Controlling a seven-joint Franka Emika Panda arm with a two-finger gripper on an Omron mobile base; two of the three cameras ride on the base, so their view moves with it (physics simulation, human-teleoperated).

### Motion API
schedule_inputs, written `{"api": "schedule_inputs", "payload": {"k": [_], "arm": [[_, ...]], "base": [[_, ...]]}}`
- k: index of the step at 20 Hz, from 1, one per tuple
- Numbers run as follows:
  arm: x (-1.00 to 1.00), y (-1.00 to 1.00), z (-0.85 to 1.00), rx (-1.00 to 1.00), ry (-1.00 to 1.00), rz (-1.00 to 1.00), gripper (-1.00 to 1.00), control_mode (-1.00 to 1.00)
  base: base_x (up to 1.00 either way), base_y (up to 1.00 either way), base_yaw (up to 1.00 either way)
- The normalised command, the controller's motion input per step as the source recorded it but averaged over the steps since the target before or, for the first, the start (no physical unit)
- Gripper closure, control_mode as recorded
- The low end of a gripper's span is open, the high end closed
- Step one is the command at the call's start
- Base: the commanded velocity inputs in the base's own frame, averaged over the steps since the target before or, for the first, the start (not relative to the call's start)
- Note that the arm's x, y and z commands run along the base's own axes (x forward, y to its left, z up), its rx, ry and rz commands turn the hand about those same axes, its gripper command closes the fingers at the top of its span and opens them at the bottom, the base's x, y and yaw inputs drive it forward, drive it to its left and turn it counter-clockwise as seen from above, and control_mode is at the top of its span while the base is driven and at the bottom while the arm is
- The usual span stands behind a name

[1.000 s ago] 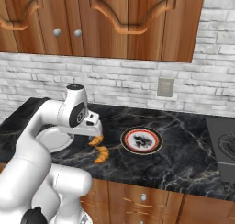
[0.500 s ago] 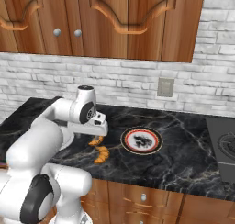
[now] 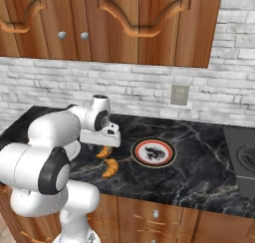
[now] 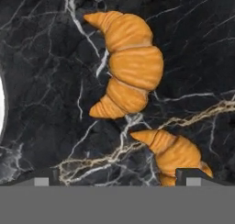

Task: Place the pastries on the plates.

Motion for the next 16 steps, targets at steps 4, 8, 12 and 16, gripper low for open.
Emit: {"api": "schedule_inputs", "payload": {"k": [4,8,12,16], "arm": [[0.40,0.00,-0.50,0.04,0.09,0.00,-1.00,-1.00],[0.42,-0.05,-0.30,0.03,0.05,0.00,-1.00,-1.00],[0.48,0.00,-0.38,0.01,0.01,0.00,-1.00,-1.00],[0.41,0.00,-0.37,0.00,0.00,0.00,-1.00,-1.00]], "base": [[0.00,0.00,0.00],[0.00,0.00,0.00],[0.00,0.00,0.00],[0.00,0.00,0.00]]}}
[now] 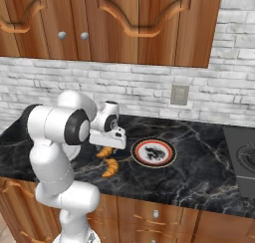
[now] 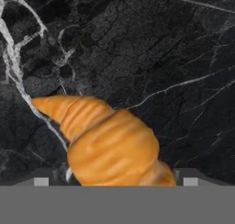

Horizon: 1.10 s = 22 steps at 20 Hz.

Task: Place the pastries on the plates.

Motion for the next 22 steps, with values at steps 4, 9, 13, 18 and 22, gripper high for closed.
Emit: {"api": "schedule_inputs", "payload": {"k": [4,9,13,18,22], "arm": [[0.21,-0.02,-0.58,0.01,0.01,0.00,1.00,-1.00],[-0.10,0.00,-0.40,0.05,0.00,0.01,1.00,-1.00],[-0.22,0.06,0.14,0.10,-0.02,0.04,1.00,-1.00],[-0.21,0.50,0.30,0.00,-0.03,0.06,1.00,-1.00],[-0.20,0.49,0.47,0.00,-0.03,0.05,1.00,-1.00]], "base": [[0.00,0.00,0.00],[0.00,0.00,0.00],[0.00,0.00,0.00],[0.00,0.00,0.00],[0.00,0.00,0.00]]}}
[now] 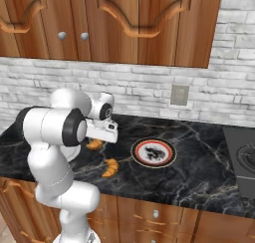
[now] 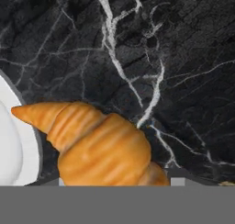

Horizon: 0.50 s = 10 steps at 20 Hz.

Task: Place the pastries on the plates.

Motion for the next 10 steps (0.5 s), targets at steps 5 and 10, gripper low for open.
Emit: {"api": "schedule_inputs", "payload": {"k": [5,10], "arm": [[-0.44,0.42,0.32,0.01,0.06,0.09,1.00,-1.00],[-0.35,0.55,0.02,0.00,0.00,0.05,1.00,-1.00]], "base": [[0.00,0.00,0.00],[0.00,0.00,0.00]]}}
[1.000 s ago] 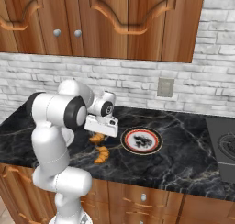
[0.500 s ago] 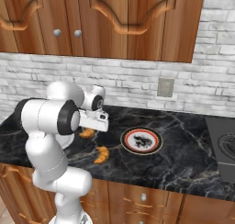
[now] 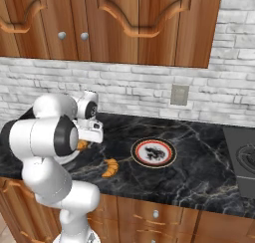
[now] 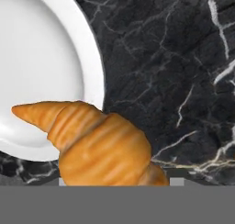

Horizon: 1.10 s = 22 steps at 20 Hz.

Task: Place the pastries on the plates.

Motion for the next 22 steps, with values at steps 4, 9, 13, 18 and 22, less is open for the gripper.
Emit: {"api": "schedule_inputs", "payload": {"k": [4,9,13,18,22], "arm": [[-0.30,0.63,0.18,0.00,0.00,0.06,1.00,-1.00],[-0.01,0.73,-0.02,-0.01,-0.02,0.05,1.00,-1.00],[0.08,0.31,-0.18,0.00,-0.01,0.02,1.00,-1.00],[0.10,0.13,-0.18,0.00,0.00,0.03,1.00,-1.00],[0.15,0.55,-0.03,-0.01,-0.05,0.02,1.00,-1.00]], "base": [[0.00,0.00,0.00],[0.00,0.00,0.00],[0.00,0.00,0.00],[0.00,0.00,0.00],[0.00,0.00,0.00]]}}
